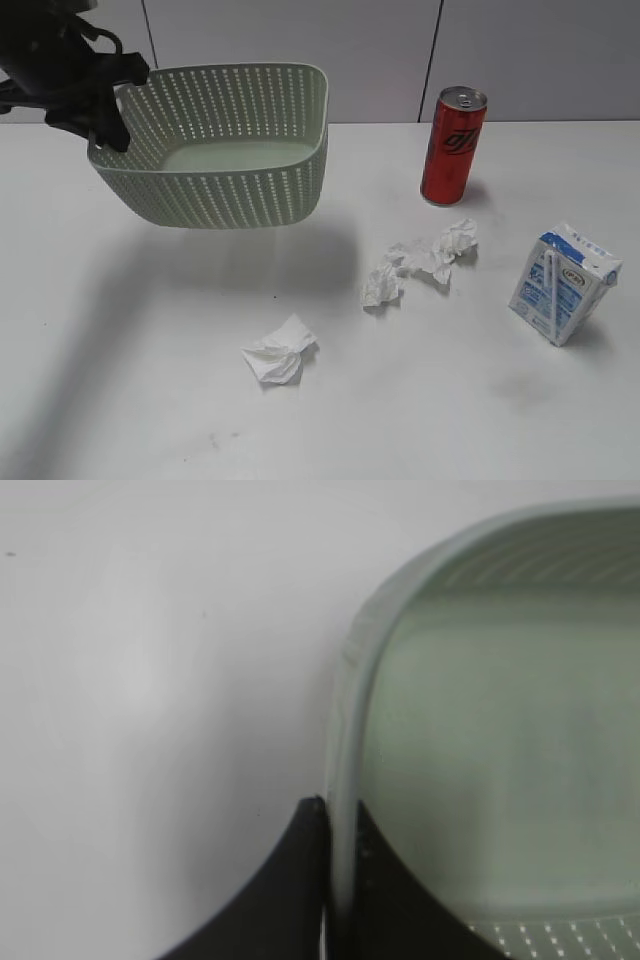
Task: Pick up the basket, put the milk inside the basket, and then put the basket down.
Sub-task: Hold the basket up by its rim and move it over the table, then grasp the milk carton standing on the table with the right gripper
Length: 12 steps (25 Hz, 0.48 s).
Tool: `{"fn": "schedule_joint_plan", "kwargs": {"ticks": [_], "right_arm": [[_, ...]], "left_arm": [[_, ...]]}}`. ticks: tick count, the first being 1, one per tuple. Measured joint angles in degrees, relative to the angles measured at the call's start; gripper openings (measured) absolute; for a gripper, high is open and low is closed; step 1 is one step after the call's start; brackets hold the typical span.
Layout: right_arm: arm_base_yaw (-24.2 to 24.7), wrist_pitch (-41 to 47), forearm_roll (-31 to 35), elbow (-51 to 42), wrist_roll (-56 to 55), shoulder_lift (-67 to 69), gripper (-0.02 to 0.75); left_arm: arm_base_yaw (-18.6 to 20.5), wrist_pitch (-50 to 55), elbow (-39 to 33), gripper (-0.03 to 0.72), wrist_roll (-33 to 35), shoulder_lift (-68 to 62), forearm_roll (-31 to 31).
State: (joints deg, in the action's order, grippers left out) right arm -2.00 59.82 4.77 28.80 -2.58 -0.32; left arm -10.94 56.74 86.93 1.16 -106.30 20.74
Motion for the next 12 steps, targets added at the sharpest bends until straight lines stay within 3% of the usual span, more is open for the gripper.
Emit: {"fn": "schedule_joint_plan", "kwargs": {"ticks": [12], "right_arm": [[0.0, -2.0, 0.5, 0.6, 0.0, 0.1, 0.587]], "left_arm": [[0.0, 2.3, 0.0, -0.015, 0.0, 0.0, -0.2]]}}
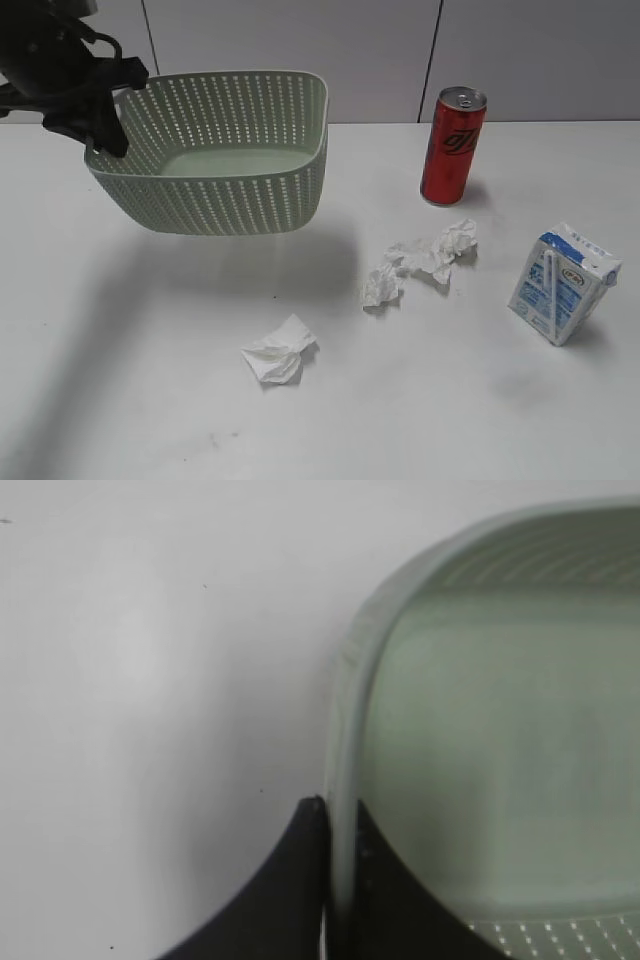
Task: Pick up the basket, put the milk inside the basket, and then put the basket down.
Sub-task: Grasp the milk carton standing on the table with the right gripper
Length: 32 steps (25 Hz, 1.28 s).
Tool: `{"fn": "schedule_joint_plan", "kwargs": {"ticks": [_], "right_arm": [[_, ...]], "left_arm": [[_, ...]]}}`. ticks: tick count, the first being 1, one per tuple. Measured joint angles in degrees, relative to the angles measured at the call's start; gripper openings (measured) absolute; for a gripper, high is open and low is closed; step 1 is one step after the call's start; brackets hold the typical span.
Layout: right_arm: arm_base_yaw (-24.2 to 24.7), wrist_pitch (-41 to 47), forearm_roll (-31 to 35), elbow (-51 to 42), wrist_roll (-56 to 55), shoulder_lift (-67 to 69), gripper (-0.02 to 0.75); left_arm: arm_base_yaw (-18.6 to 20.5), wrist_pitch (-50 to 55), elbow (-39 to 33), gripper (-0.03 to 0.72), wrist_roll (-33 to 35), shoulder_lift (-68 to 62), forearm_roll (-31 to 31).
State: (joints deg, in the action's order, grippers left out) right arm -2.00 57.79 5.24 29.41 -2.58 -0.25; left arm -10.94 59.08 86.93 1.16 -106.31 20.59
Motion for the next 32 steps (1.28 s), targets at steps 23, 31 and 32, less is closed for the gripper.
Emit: {"fn": "schedule_joint_plan", "kwargs": {"ticks": [23, 31, 32], "right_arm": [[0.0, -16.1, 8.3, 17.5, 18.8, 62.3, 0.671], [-2.1, -5.7, 5.5, 31.2, 21.6, 81.2, 0.664], [-3.2, -5.3, 4.0, 32.4, 21.7, 82.1, 0.664]], "left_arm": [[0.0, 1.6, 0.0, -0.015, 0.0, 0.0, -2.3], [0.0, 3.0, 0.0, -0.015, 0.0, 0.0, -2.5], [0.0, 3.1, 0.0, -0.015, 0.0, 0.0, -2.5]]}}
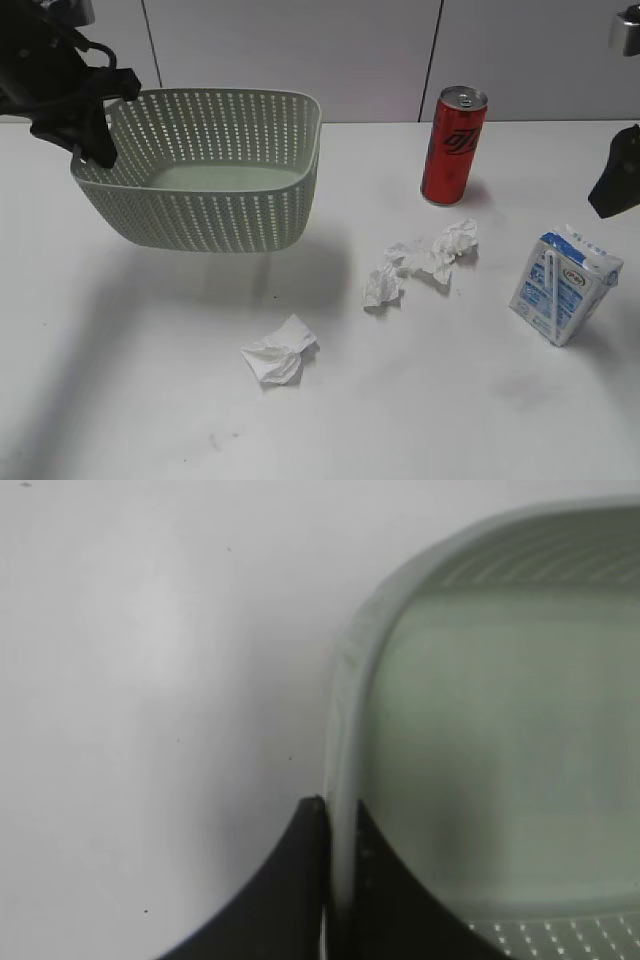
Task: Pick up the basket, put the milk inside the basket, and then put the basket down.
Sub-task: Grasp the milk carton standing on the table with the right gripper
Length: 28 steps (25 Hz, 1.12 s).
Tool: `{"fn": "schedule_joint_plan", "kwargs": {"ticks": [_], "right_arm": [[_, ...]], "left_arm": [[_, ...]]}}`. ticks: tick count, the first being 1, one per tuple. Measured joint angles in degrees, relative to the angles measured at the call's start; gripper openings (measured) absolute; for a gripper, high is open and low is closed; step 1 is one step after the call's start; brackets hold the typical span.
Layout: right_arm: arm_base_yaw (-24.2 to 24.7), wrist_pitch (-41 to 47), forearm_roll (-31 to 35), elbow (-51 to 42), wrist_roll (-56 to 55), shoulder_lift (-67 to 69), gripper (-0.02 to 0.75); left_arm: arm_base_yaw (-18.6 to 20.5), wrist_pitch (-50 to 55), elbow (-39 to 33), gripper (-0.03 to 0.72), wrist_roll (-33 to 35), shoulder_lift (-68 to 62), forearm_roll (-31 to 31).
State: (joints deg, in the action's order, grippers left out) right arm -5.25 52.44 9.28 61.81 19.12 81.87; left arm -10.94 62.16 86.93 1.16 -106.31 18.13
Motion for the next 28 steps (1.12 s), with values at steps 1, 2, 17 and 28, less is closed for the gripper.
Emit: {"fn": "schedule_joint_plan", "kwargs": {"ticks": [1, 2, 17, 28], "right_arm": [[-0.9, 0.2, -1.2, 0.9, 0.0, 1.0, 0.664], [-1.9, 0.3, -2.1, 1.5, 0.1, 1.8, 0.664], [-5.7, -1.0, -3.4, 3.4, 0.1, 16.3, 0.652], [-5.7, -2.0, -4.1, 3.5, -0.1, 24.2, 0.491]], "left_arm": [[0.0, 0.1, 0.0, -0.015, 0.0, 0.0, 0.0], [0.0, 0.3, 0.0, -0.015, 0.0, 0.0, 0.0], [0.0, 0.9, 0.0, -0.015, 0.0, 0.0, 0.0], [0.0, 1.0, 0.0, -0.015, 0.0, 0.0, 0.0]]}}
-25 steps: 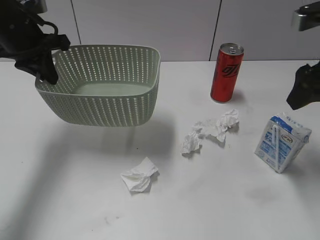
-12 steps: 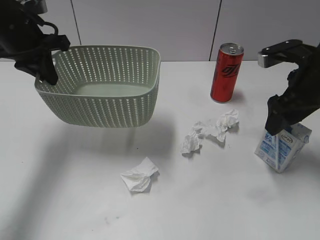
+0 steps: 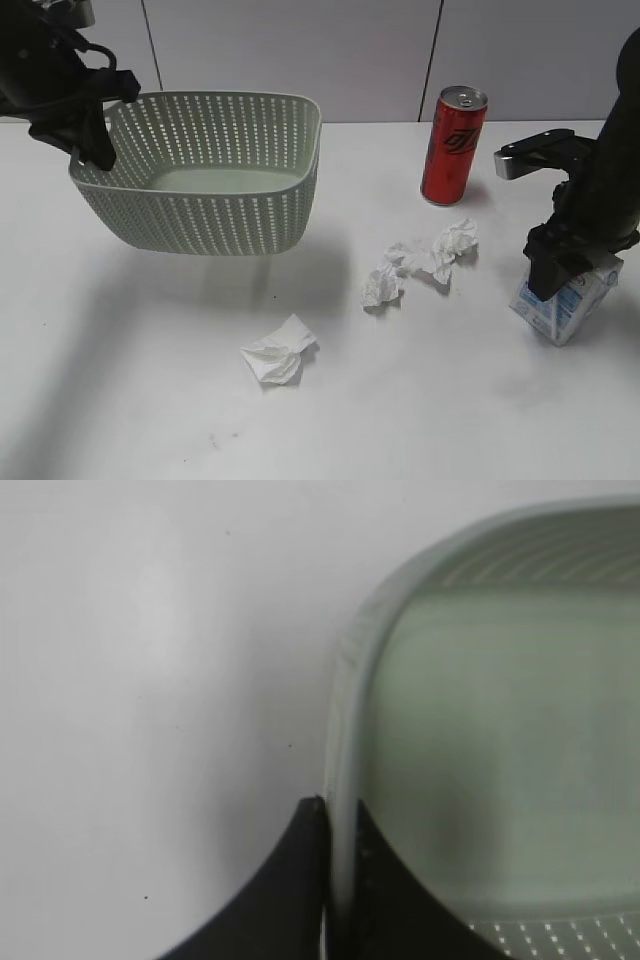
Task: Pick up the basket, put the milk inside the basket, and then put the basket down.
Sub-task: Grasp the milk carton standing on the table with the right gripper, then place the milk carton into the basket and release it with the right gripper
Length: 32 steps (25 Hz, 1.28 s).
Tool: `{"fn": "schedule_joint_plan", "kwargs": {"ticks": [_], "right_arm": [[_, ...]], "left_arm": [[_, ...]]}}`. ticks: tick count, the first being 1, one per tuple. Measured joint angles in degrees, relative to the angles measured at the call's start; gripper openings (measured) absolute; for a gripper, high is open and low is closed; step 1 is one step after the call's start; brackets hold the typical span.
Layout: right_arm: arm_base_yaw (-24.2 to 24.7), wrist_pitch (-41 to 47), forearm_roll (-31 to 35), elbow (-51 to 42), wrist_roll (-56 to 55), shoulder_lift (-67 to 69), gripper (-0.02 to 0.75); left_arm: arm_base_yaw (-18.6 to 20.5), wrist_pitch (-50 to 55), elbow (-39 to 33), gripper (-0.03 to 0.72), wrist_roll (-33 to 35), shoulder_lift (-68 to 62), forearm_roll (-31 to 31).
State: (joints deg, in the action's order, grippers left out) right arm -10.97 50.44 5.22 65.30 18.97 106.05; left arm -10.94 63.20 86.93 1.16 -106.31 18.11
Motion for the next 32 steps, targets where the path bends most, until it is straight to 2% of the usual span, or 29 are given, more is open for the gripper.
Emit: {"fn": "schedule_joint_plan", "kwargs": {"ticks": [4, 6, 10, 13, 17, 22, 26, 32], "right_arm": [[0.0, 0.0, -0.1, 0.1, -0.1, 1.2, 0.351], [0.0, 0.0, -0.2, 0.1, -0.1, 1.3, 0.321], [0.0, 2.4, 0.1, 1.5, -0.1, 1.6, 0.319], [0.0, 8.0, 0.3, 4.8, -0.1, 1.8, 0.319], [0.0, 16.6, 0.7, 12.6, -0.2, 1.8, 0.319], [-0.4, 18.3, 5.7, 22.6, -1.0, 0.4, 0.319], [-3.6, 18.7, 7.5, 29.9, -2.6, 0.0, 0.317], [-12.1, 19.3, 8.0, 42.2, -4.9, 0.7, 0.317]], "left_arm": [[0.0, 0.0, 0.0, -0.015, 0.0, 0.0, 0.0], [0.0, 0.0, 0.0, -0.015, 0.0, 0.0, 0.0], [0.0, 0.0, 0.0, -0.015, 0.0, 0.0, 0.0], [0.0, 0.0, 0.0, -0.015, 0.0, 0.0, 0.0], [0.0, 0.0, 0.0, -0.015, 0.0, 0.0, 0.0], [0.0, 0.0, 0.0, -0.015, 0.0, 0.0, -0.1], [0.0, 0.0, 0.0, -0.015, 0.0, 0.0, -0.1], [0.0, 0.0, 0.0, -0.015, 0.0, 0.0, -0.1]]}}
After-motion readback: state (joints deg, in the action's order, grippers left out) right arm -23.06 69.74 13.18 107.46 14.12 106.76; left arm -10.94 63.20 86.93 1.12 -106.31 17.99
